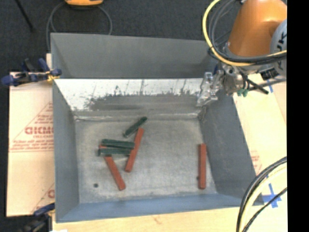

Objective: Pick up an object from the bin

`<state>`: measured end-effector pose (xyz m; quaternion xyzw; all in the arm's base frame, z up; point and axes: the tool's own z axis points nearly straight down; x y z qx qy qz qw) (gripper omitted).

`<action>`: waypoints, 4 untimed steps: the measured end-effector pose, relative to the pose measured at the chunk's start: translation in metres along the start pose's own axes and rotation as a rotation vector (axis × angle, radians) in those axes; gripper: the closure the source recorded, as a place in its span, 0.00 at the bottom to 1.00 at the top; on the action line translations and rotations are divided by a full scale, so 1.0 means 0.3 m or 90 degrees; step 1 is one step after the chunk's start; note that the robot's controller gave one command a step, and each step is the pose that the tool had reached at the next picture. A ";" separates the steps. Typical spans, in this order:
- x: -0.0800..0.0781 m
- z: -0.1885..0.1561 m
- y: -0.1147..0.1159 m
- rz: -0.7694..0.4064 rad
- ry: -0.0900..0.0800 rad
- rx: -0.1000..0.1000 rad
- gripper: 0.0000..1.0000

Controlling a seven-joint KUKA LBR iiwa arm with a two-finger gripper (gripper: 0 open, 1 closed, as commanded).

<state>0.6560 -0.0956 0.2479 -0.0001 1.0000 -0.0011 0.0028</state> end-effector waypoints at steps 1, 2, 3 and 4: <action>0.009 0.168 0.005 0.006 -0.004 0.000 1.00; 0.033 0.337 -0.002 0.038 0.000 -0.001 0.00; 0.033 0.337 -0.003 0.038 0.000 0.000 0.00; 0.044 0.372 0.073 -0.051 -0.001 0.001 0.00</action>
Offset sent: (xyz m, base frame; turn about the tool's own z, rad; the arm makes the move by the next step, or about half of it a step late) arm -0.0104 0.0000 -0.1022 0.0622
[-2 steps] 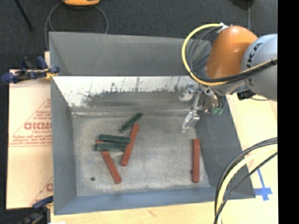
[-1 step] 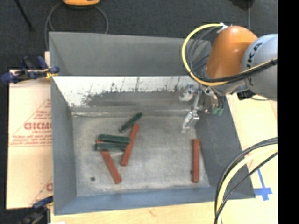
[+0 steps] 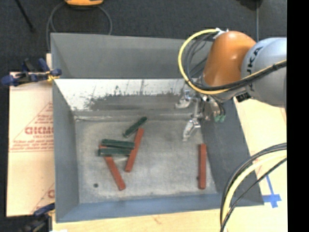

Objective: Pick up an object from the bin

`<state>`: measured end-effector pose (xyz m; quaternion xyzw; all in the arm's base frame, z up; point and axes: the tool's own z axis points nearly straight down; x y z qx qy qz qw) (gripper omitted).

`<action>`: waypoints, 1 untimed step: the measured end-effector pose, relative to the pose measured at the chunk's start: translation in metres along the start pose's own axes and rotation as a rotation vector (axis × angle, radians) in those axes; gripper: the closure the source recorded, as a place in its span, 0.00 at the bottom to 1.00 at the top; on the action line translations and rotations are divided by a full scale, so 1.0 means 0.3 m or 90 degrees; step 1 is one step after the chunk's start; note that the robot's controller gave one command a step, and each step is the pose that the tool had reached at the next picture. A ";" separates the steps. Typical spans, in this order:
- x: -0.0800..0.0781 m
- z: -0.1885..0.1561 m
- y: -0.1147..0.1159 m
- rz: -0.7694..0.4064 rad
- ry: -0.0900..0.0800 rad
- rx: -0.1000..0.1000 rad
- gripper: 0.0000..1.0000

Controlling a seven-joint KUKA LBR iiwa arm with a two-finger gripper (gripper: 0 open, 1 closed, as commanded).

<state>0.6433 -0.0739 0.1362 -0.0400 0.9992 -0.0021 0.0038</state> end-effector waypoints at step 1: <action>0.013 0.072 0.126 -0.068 0.001 -0.003 0.00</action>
Offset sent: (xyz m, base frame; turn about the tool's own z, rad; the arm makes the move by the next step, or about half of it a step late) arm -0.0016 0.0972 -0.0089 -0.1770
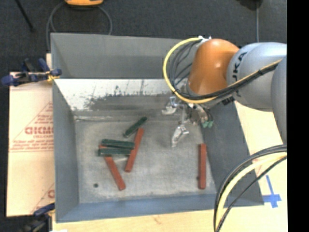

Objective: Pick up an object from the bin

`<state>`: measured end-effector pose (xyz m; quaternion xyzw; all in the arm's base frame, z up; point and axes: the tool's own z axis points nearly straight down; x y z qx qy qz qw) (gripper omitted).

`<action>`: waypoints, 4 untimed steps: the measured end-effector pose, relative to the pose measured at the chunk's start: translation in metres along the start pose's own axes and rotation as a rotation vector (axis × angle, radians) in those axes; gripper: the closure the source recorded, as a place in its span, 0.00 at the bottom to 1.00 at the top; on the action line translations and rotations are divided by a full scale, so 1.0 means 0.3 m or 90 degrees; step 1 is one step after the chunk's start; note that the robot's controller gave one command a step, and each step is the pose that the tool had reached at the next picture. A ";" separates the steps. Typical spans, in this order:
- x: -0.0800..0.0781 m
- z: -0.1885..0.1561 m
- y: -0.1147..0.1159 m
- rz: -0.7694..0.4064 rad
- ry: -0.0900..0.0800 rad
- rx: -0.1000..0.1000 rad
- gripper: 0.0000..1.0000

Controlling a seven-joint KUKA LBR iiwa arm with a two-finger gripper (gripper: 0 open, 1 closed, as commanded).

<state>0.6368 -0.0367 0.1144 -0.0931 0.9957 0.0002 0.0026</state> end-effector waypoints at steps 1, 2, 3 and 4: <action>-0.030 -0.017 0.110 0.017 0.001 0.001 0.00; -0.038 0.083 0.250 -0.044 0.000 0.001 1.00; -0.038 0.083 0.250 -0.044 0.000 0.001 0.00; -0.040 0.081 0.249 -0.045 0.000 0.001 1.00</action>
Offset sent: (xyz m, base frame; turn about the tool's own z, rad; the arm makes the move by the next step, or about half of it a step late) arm -0.0067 0.0906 -0.0392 -0.0714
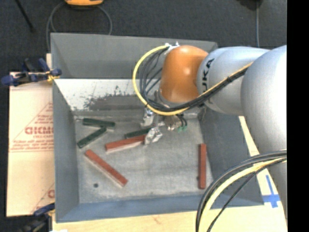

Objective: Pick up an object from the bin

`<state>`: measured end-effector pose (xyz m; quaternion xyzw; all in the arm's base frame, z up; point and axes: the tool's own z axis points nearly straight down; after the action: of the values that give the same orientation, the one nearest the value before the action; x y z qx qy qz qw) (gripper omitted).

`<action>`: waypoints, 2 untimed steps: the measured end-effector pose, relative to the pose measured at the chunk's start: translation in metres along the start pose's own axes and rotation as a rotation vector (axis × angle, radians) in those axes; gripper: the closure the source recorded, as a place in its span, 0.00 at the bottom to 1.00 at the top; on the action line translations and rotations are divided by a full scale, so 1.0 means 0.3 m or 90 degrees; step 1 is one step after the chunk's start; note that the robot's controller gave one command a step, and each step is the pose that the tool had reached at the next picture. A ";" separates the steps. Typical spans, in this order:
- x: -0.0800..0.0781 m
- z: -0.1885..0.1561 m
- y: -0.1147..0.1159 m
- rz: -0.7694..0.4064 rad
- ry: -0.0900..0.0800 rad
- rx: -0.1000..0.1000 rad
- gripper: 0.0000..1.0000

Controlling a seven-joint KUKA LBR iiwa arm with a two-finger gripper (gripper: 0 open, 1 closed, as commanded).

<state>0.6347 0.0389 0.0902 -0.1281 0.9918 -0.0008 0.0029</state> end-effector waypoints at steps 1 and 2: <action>0.000 0.000 0.000 0.000 0.000 0.000 1.00; -0.051 -0.557 0.016 0.021 -0.003 0.001 1.00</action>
Offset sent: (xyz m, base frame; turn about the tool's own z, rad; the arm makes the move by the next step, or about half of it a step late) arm 0.0103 0.0104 0.1636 0.0329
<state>0.6475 0.0475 0.2574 -0.1121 0.9937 -0.0008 0.0052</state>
